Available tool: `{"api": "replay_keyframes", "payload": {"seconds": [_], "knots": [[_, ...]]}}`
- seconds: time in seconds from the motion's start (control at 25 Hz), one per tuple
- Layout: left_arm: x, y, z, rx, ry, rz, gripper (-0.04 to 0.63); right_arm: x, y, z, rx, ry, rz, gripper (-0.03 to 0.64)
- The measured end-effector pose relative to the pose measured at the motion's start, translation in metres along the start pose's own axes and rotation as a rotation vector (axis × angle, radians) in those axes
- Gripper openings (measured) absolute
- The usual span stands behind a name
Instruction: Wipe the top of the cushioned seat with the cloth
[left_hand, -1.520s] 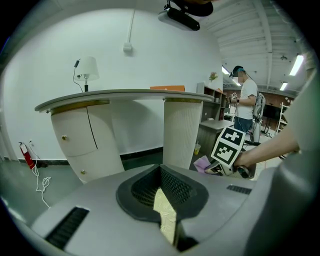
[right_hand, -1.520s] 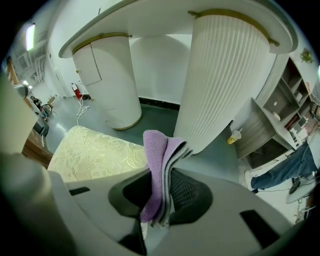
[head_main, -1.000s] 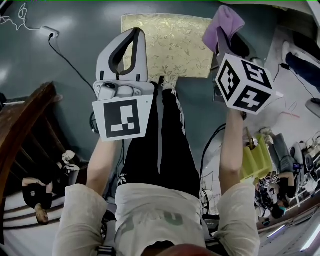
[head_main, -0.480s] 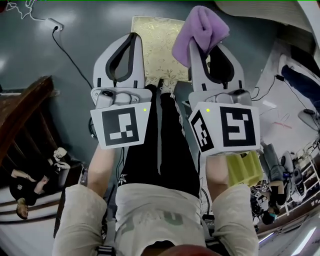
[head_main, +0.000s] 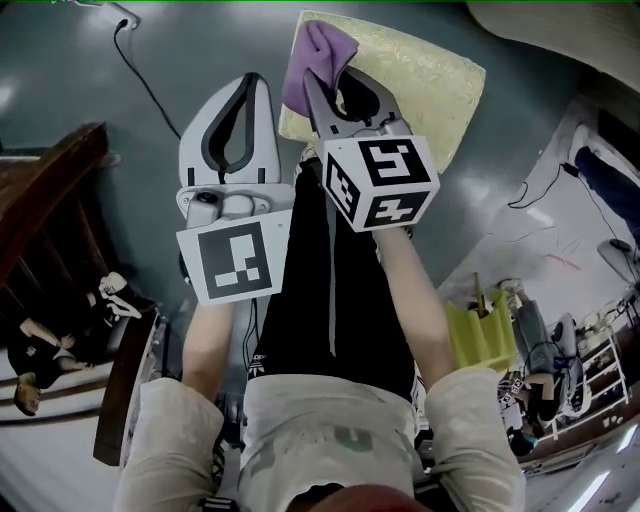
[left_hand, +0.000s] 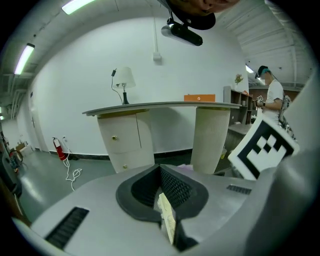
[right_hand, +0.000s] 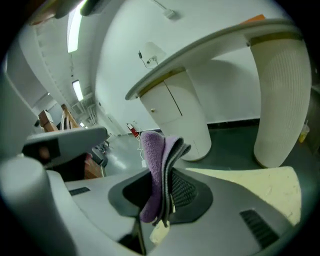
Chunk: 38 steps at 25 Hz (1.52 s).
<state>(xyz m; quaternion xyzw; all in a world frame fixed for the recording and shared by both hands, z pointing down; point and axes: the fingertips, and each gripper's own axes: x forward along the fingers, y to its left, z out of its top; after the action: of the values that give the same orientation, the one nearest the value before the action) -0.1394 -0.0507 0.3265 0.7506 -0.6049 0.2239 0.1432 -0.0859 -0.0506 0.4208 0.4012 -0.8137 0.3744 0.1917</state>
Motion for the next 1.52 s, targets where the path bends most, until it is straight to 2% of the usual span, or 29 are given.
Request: {"api": "replay_keyframes", "payload": {"seconds": [0.16, 0.36, 0.8, 1.08, 1.52], "knots": [[-0.004, 0.009, -0.013, -0.004, 0.019, 0.021, 0.006, 0.041, -0.005, -0.051, -0.096, 0.127, -0.033, 0.091], [-0.008, 0.015, -0.023, -0.022, 0.030, 0.041, 0.006, 0.067, -0.008, -0.085, -0.086, 0.216, -0.038, 0.092], [-0.013, 0.009, -0.027, -0.018, 0.042, 0.029, 0.006, 0.072, -0.022, -0.096, -0.086, 0.259, -0.078, 0.091], [-0.005, -0.009, -0.024, -0.007, 0.033, -0.009, 0.006, 0.053, -0.044, -0.100, -0.129, 0.277, -0.122, 0.091], [0.010, -0.060, -0.011, 0.033, 0.010, -0.108, 0.006, -0.010, -0.116, -0.108, -0.143, 0.292, -0.238, 0.091]]}}
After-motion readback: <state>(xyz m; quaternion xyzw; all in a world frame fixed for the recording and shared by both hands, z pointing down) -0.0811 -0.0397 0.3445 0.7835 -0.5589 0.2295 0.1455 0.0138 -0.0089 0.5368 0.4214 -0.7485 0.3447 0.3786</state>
